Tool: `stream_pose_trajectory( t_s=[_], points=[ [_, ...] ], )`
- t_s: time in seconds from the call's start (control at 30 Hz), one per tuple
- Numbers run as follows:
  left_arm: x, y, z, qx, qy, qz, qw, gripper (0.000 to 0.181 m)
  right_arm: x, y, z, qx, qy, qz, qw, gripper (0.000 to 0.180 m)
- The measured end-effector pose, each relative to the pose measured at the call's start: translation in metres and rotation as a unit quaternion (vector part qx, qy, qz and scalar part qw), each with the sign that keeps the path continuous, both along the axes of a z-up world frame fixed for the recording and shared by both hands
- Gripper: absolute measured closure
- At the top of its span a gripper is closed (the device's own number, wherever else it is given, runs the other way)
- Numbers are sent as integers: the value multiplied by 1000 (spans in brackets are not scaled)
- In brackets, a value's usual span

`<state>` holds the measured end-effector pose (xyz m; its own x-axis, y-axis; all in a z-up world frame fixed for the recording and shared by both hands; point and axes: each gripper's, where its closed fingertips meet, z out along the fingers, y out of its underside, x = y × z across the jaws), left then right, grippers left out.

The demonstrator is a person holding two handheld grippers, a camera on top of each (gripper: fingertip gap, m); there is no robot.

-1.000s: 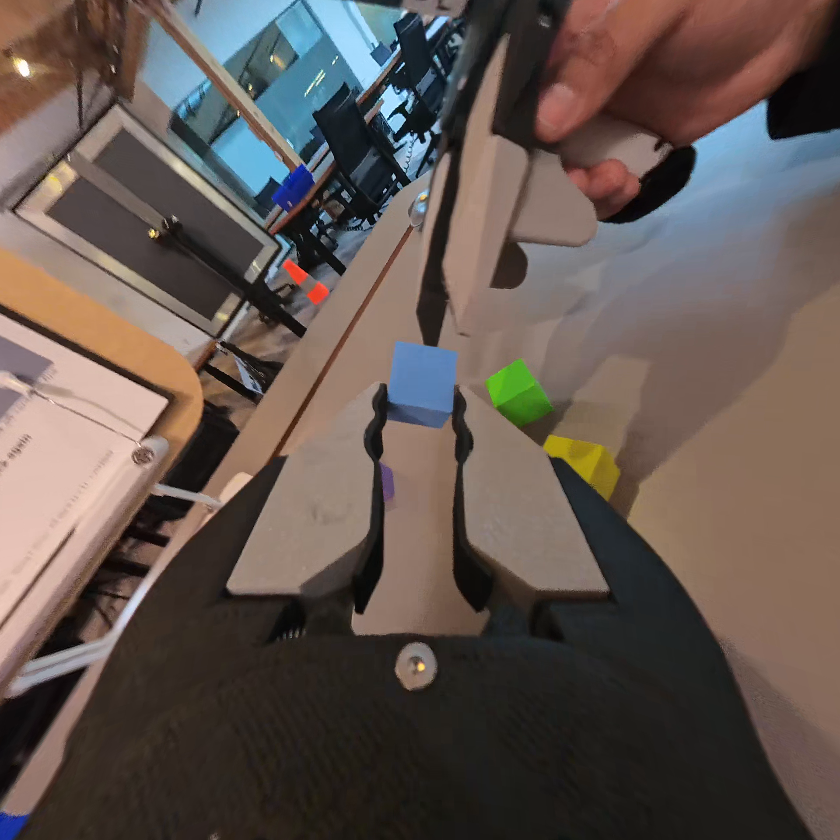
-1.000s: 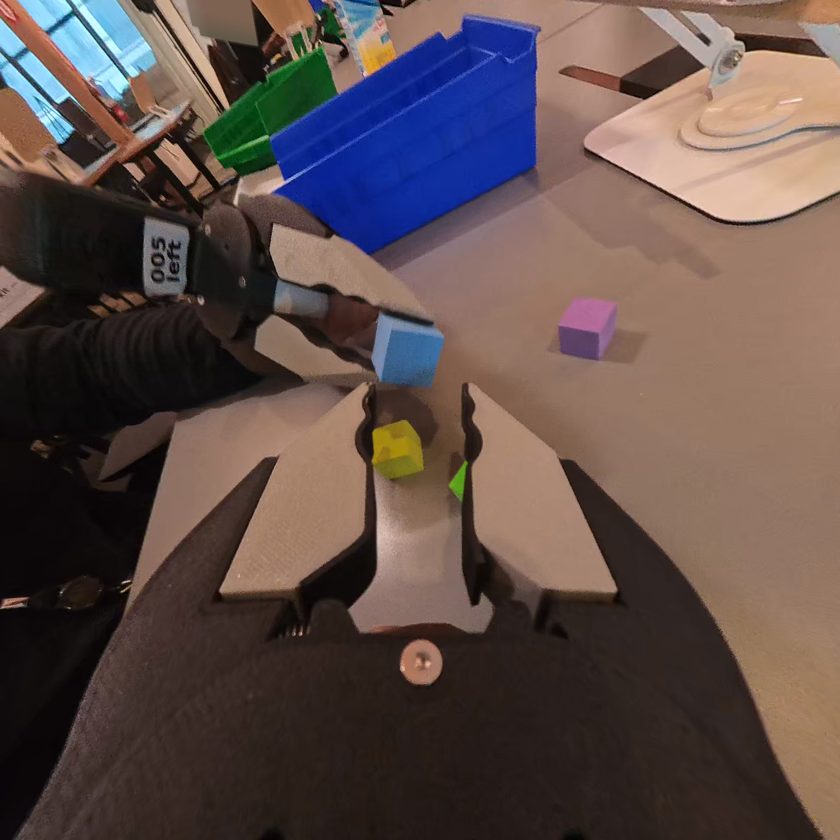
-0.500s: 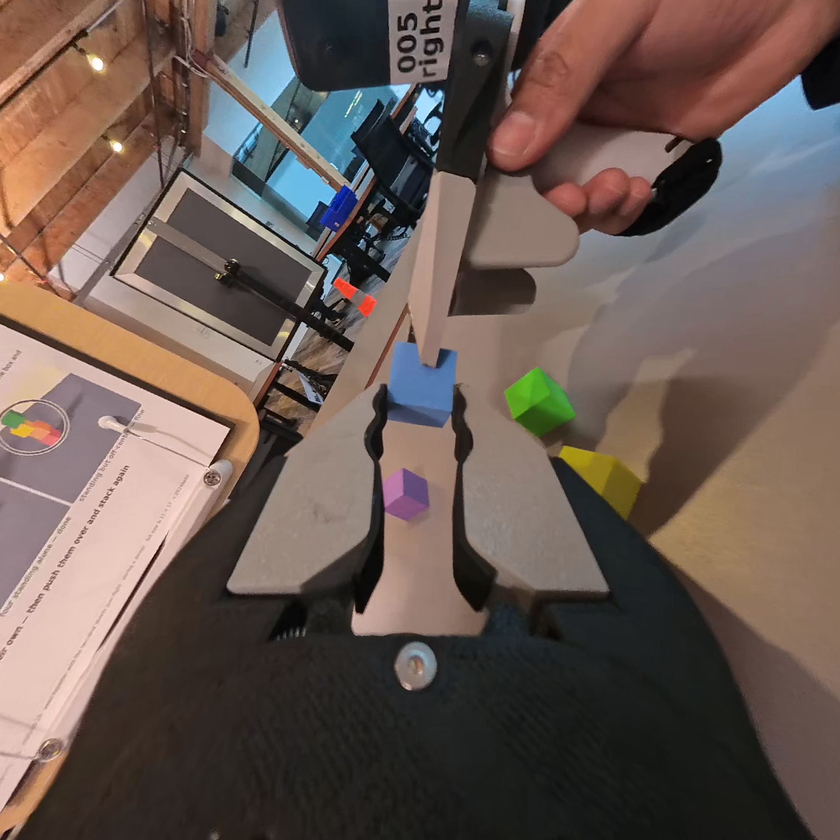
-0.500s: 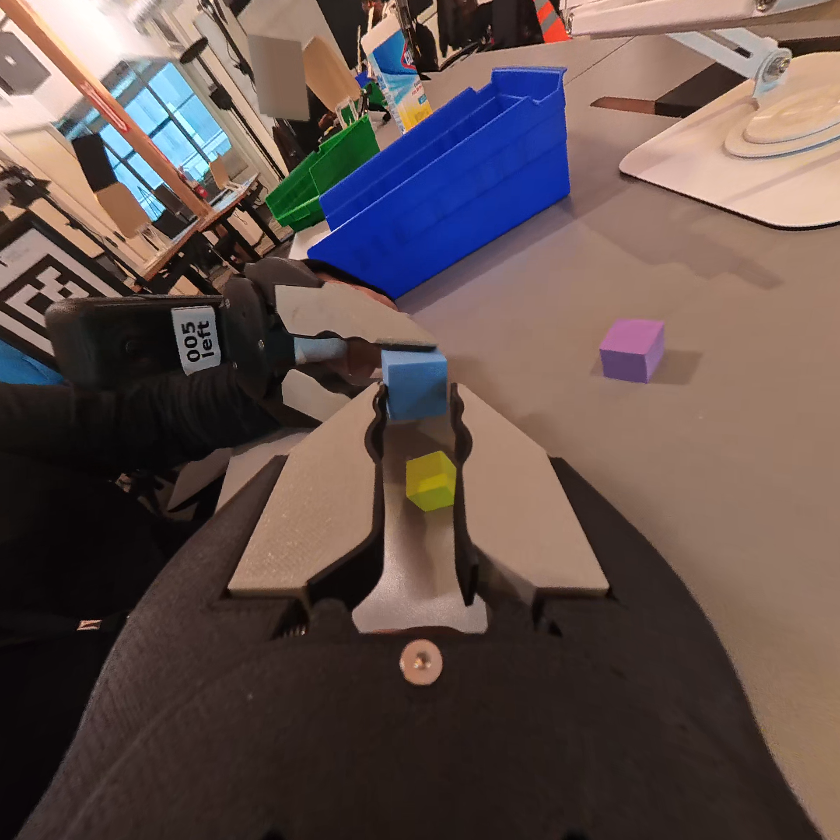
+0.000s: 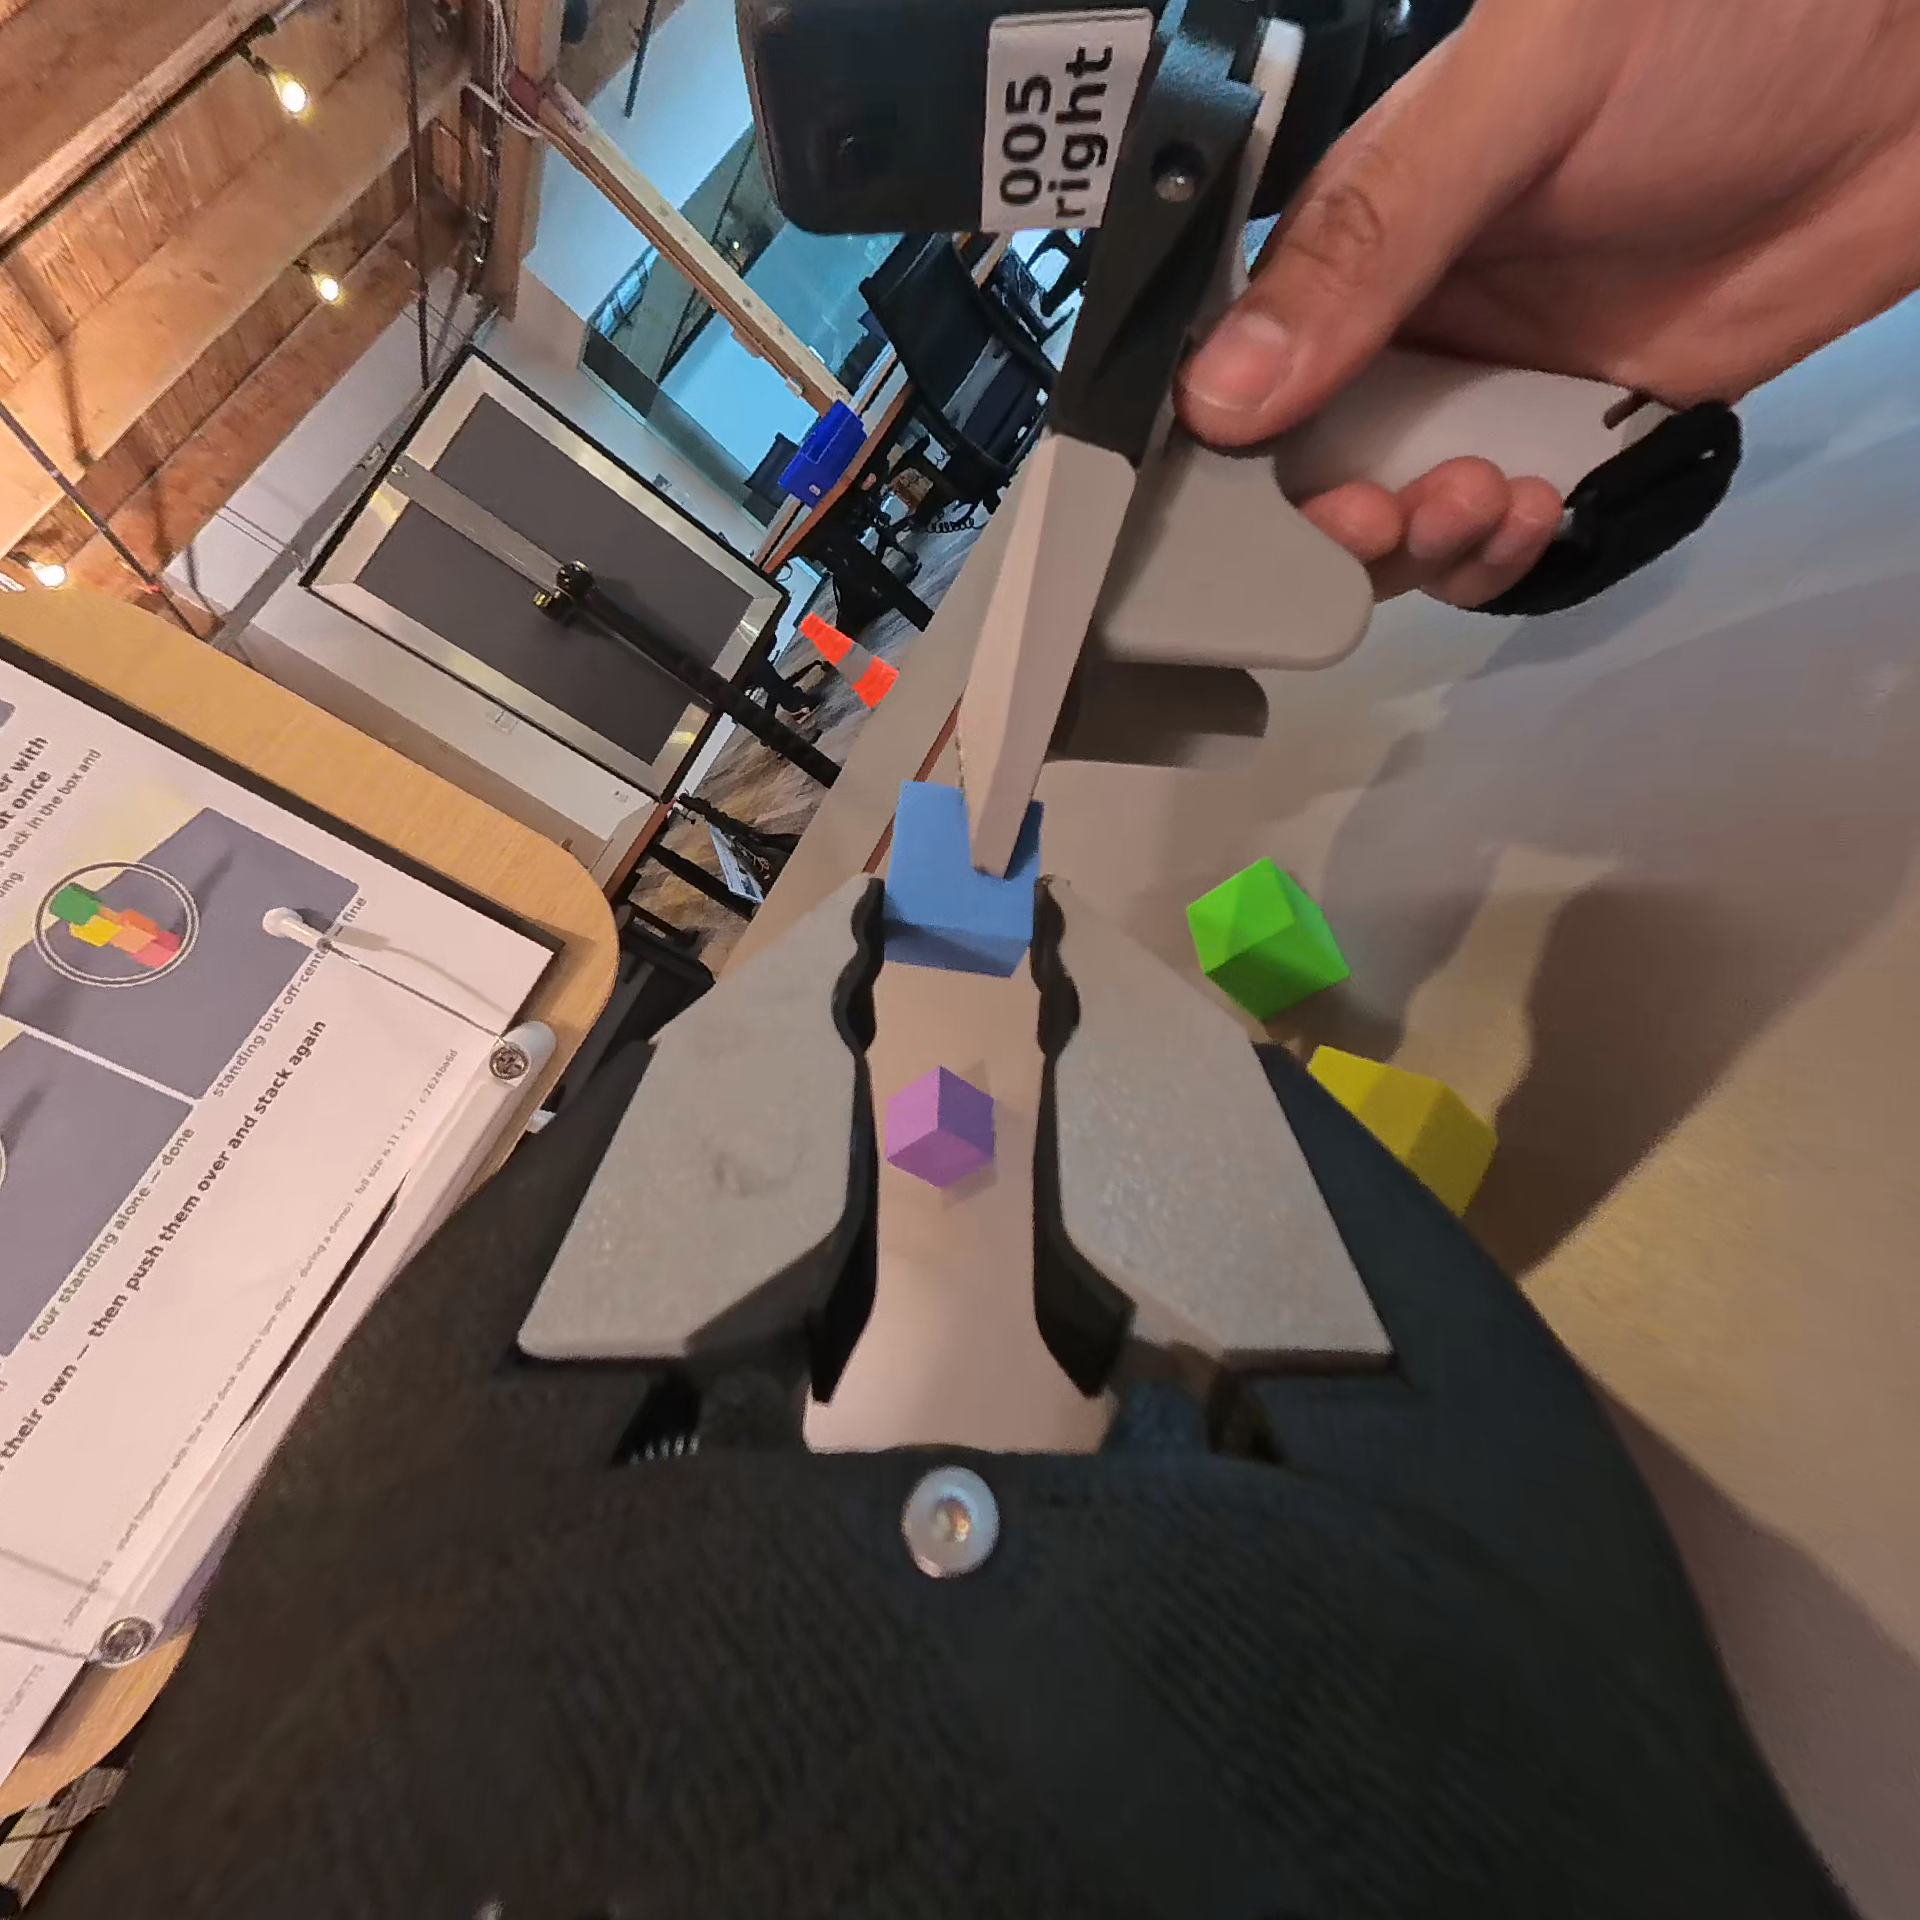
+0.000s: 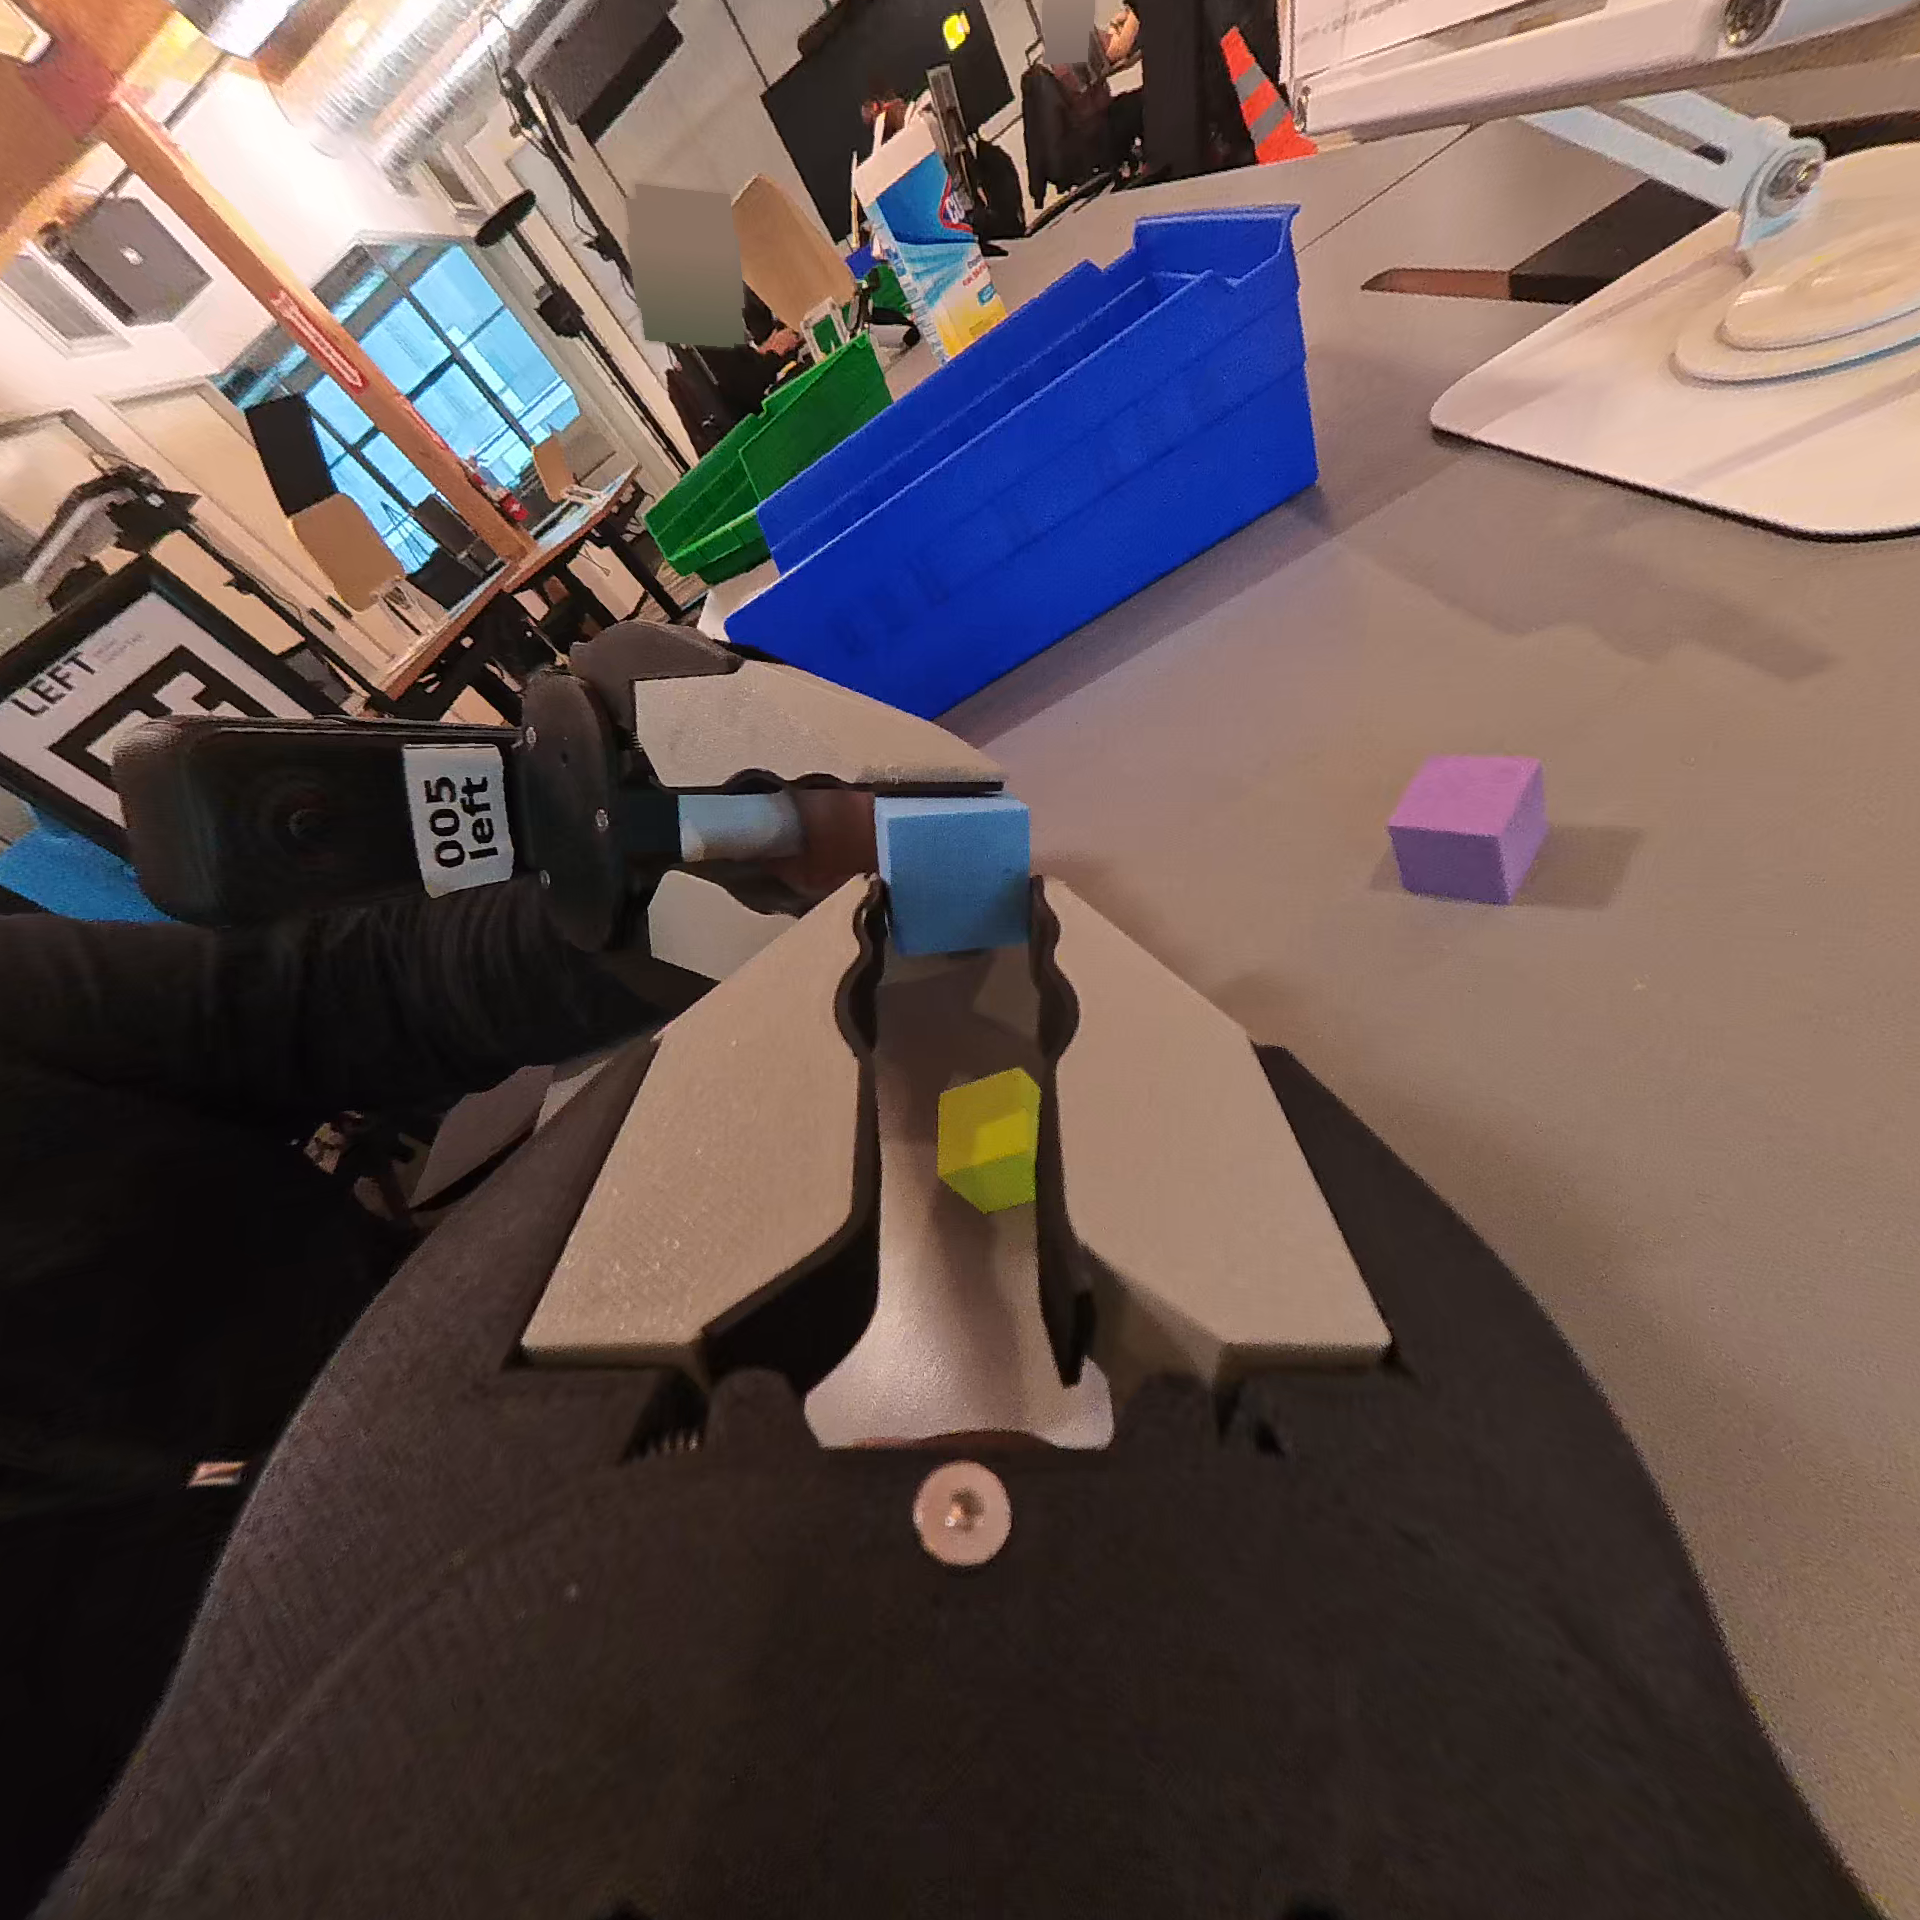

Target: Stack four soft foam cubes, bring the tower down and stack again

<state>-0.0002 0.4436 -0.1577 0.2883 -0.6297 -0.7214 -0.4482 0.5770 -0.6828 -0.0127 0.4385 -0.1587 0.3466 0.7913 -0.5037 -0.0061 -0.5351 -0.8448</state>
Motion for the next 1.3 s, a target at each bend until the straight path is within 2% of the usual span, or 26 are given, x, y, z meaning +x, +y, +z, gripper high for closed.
stream_pose_trajectory(
  t_s=[0.27,0.53,0.63,0.7,0.8,0.93,1.07,1.13,1.2,1.3],
  points=[
    [-1,0,12,-14,-33,3,999,154,-1,0,13,34,4,-16,999,156],
    [-1,-3,6,-9,-21,-4,1000,154,5,0,21,27,35,-13,999,156],
    [-2,-4,1,-13,-14,-12,1000,181,12,3,29,28,65,-28,997,156],
    [-2,-4,1,-15,-15,-12,1000,181,17,3,35,28,84,-30,996,157],
    [0,-5,-4,-16,-4,-13,1000,181,19,6,26,35,47,-39,998,156],
    [-9,7,-7,-13,20,7,1000,181,10,-2,24,67,22,-12,997,156],
    [-31,43,-20,-119,13,76,990,181,-3,-17,12,141,-39,32,989,156],
    [-44,64,-39,-183,20,130,974,181,-10,-25,3,165,-65,58,982,156],
    [-51,72,-64,-242,46,151,957,181,-15,-31,-3,186,-74,69,977,156],
    [-61,80,-84,-263,91,188,942,181,-17,-36,-2,203,-65,65,975,156]
  ],
)
